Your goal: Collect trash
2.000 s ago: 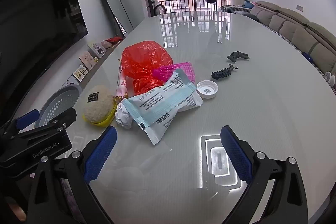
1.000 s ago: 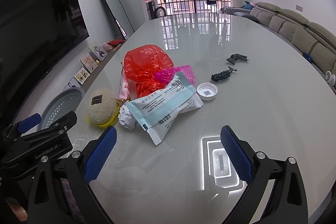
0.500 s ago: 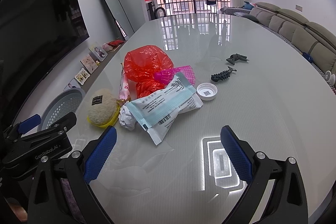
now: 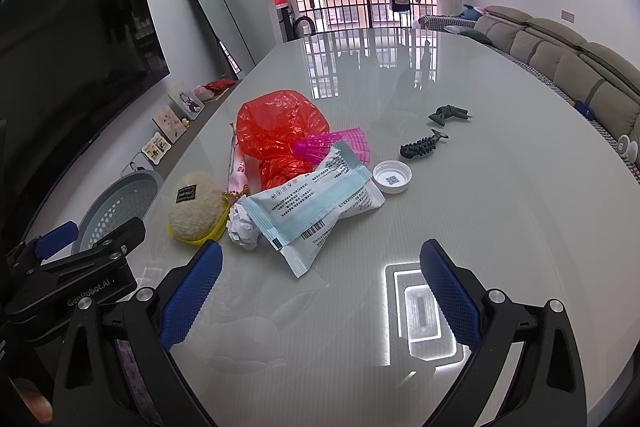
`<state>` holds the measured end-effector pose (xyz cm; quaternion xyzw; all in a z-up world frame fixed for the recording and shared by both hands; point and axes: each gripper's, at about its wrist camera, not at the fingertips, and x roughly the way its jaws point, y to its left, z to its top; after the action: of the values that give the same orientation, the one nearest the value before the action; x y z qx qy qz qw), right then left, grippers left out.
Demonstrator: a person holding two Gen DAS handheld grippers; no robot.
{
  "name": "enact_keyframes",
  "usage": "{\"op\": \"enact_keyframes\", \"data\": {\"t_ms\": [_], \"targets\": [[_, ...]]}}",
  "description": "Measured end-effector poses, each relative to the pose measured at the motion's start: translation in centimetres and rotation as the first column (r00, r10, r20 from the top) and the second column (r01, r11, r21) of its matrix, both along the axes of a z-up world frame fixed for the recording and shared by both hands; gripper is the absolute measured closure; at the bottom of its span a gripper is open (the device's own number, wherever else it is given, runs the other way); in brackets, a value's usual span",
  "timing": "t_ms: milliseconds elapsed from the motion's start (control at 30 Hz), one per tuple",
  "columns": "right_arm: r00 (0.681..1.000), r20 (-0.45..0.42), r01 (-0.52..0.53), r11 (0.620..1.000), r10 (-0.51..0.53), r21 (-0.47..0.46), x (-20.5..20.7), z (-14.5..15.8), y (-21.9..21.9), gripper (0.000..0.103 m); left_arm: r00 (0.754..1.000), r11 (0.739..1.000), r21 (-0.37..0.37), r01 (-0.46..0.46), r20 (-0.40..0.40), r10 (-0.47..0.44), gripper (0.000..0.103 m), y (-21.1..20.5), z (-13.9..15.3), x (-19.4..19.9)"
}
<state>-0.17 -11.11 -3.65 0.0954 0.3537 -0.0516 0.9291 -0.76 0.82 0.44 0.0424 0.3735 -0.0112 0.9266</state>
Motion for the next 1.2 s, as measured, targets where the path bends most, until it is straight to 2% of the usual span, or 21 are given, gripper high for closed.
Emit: {"op": "enact_keyframes", "data": {"t_ms": [1033,1200], "targets": [[1.0,-0.004,-0.005,1.0,0.005,0.009,0.02,-0.33,0.38,0.008,1.0,1.0,-0.003,-0.004,-0.005,0.004,0.006,0.27,-0.19,-0.27],[1.0,-0.017,0.008,1.0,-0.008,0.021,0.06,-0.81,-0.6,0.008,1.0,1.0,-0.001,-0.005,-0.014,0.005,0.006,0.19,-0.6,-0.17]]}}
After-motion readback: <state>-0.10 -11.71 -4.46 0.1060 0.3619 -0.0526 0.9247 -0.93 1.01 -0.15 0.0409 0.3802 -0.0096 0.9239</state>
